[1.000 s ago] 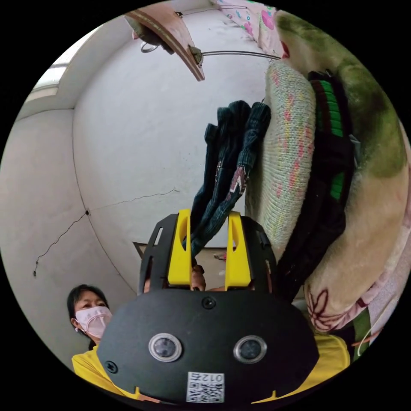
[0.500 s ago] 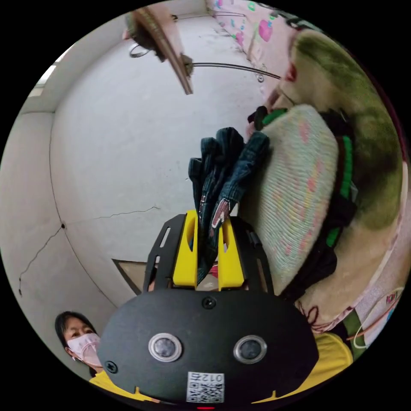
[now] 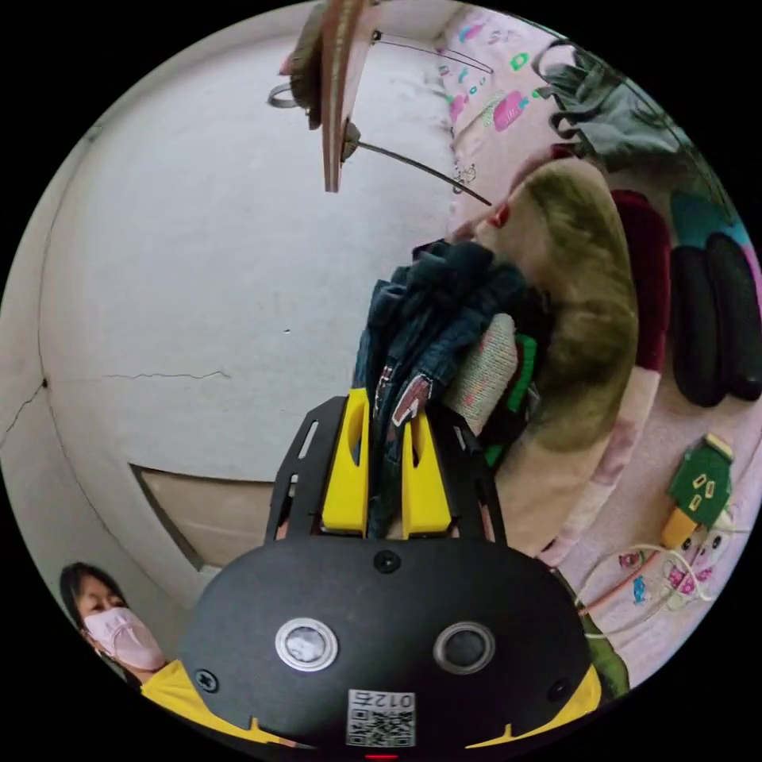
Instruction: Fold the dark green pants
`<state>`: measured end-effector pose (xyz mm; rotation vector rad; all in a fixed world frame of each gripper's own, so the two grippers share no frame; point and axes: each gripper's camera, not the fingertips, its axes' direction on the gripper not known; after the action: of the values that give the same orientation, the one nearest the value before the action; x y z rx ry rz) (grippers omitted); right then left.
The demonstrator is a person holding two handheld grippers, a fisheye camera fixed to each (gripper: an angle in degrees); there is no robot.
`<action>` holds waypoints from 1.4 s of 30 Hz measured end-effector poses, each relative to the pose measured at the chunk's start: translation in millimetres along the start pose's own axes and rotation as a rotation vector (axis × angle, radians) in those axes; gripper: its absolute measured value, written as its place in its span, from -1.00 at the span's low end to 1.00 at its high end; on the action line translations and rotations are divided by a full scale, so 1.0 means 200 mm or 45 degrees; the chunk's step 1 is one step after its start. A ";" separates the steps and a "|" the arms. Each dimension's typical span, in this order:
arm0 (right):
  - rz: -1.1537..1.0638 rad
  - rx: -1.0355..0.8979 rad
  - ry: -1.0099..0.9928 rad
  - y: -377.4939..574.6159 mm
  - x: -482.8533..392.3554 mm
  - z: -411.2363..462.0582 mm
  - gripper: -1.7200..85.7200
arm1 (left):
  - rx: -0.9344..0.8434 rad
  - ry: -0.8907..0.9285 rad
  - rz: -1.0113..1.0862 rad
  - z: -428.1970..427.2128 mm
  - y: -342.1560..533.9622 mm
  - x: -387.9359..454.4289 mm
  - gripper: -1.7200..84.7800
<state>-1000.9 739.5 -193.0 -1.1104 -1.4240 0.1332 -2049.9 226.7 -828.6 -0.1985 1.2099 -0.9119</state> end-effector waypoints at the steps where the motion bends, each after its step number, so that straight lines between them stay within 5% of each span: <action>1: -0.013 0.020 -0.031 0.02 -0.02 0.00 -0.88 | 0.009 0.016 0.004 0.00 -0.01 0.00 -0.90; 8: -0.322 0.004 0.046 0.17 -0.43 0.03 -0.88 | -0.015 -0.133 0.379 -0.09 -0.09 0.35 -0.90; 13: -0.103 -0.025 0.045 0.25 -0.15 0.07 -0.87 | -0.109 -0.234 0.163 -0.05 -0.04 0.02 -0.91; 15: -0.086 -0.044 -0.034 0.27 -0.12 0.07 -0.86 | -0.065 -0.080 0.044 -0.04 0.00 -0.20 -0.91; 27: 0.005 -0.066 0.015 0.30 -0.34 0.01 -0.77 | 0.089 0.069 0.141 0.07 0.15 -0.43 -0.93; 33: -0.129 0.078 0.430 0.52 -0.71 0.07 -0.81 | 0.451 -0.120 0.395 -0.04 0.41 -0.31 -0.94; 35: -0.200 0.290 0.739 0.65 -0.90 0.10 -0.86 | 0.409 -0.263 0.560 0.02 0.43 -0.16 -0.94; 38: -0.514 0.554 0.819 0.86 -1.18 0.19 -0.91 | 0.248 -0.360 0.716 0.23 0.38 -0.02 -0.95; 42: -0.737 0.413 0.919 0.89 -1.41 0.50 -0.94 | 0.098 -0.627 0.769 0.65 0.29 -0.01 -0.95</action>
<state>-1054.1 697.8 -534.4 -0.3739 -0.9624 -0.4035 -1908.4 222.4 -810.5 0.0124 0.7063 -0.3446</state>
